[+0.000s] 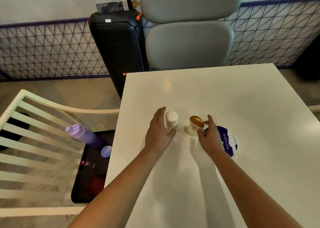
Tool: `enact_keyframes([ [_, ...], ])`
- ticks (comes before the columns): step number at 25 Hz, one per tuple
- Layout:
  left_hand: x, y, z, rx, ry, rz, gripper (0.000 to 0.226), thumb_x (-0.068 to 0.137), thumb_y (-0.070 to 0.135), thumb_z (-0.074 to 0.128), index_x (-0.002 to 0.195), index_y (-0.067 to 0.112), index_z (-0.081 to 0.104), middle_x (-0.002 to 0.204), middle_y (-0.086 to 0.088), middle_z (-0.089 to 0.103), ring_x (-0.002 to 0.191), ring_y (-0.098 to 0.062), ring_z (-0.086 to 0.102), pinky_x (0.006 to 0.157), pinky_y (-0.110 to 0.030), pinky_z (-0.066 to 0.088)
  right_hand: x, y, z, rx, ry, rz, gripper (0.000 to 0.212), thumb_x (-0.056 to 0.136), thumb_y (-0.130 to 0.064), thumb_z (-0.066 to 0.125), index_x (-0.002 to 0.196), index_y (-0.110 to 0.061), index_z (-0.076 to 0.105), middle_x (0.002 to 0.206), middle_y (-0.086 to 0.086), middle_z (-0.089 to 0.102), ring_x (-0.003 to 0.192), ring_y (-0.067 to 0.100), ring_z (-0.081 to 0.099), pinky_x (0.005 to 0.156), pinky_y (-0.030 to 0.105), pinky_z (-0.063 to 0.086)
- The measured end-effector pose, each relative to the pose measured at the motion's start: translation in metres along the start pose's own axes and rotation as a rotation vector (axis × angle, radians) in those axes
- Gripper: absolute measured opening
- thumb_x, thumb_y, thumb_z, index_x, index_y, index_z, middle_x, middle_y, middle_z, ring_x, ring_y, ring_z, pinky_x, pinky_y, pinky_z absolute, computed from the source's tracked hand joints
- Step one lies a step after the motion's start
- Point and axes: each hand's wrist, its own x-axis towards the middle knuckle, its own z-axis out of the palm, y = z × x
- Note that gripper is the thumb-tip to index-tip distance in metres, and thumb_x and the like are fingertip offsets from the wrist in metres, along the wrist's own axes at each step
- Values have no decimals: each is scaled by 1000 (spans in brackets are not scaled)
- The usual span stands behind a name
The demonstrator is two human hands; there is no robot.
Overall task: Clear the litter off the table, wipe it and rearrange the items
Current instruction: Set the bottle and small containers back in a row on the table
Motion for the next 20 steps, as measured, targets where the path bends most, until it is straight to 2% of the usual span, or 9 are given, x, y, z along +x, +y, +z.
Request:
enact_keyframes([
  [2,-14,-12,-4,-28,52,7,74,82,21,66,144,18,25,150,1,27,137,-13,28,100,-13,24,-12,-1,2,-3,54,43,67,91,-17,52,147,-17,16,141,8,38,120,29,47,99,45,44],
  [4,-28,-28,-9,-77,101,0,67,83,17,65,141,16,32,144,-1,34,132,-15,36,100,-14,27,-27,-4,4,9,169,83,64,89,-13,53,145,-14,21,142,10,36,128,28,39,102,44,39],
  [6,-44,-45,-17,-119,131,-42,57,84,15,64,135,15,41,137,-2,42,123,-18,45,99,-21,36,-49,-10,13,42,277,56,57,88,-9,54,140,-9,30,137,13,38,124,29,41,98,42,42],
  [7,-52,-55,-22,-135,150,-62,52,84,13,63,132,15,45,133,-2,45,117,-19,49,96,-22,40,-63,-16,22,55,299,15,53,87,-8,55,136,-7,35,133,13,42,117,28,46,91,38,45],
  [9,-70,-75,-37,-163,178,-92,45,83,10,64,126,14,51,127,-3,51,103,-20,56,85,-16,39,-93,-32,45,63,248,-65,44,87,-7,55,129,-9,44,123,8,47,102,21,50,74,24,42],
  [11,-86,-94,-51,-183,180,-115,43,83,7,64,124,12,52,123,-3,53,92,-17,56,78,-9,36,-122,-53,75,52,142,-155,36,87,-7,55,123,-12,51,116,-1,49,97,17,51,69,17,38],
  [15,-127,-134,-97,-150,111,-154,42,84,12,62,125,16,52,118,3,51,92,-12,53,83,-18,43,-172,-99,140,30,-11,-300,29,86,-7,55,114,-13,57,107,-9,49,97,17,54,78,27,45],
  [18,-169,-180,-152,-157,148,-209,38,84,11,64,121,14,56,115,-1,54,86,-11,53,78,-11,39,-217,-139,191,4,-110,-324,28,86,-10,56,114,-12,58,112,1,56,93,15,54,82,29,46],
  [20,-193,-209,-180,-165,171,-262,35,83,9,64,118,12,59,114,-6,57,76,-13,52,72,-9,37,-236,-152,218,15,-152,-307,27,84,-7,57,111,-9,61,109,10,58,88,22,57,83,33,47],
])
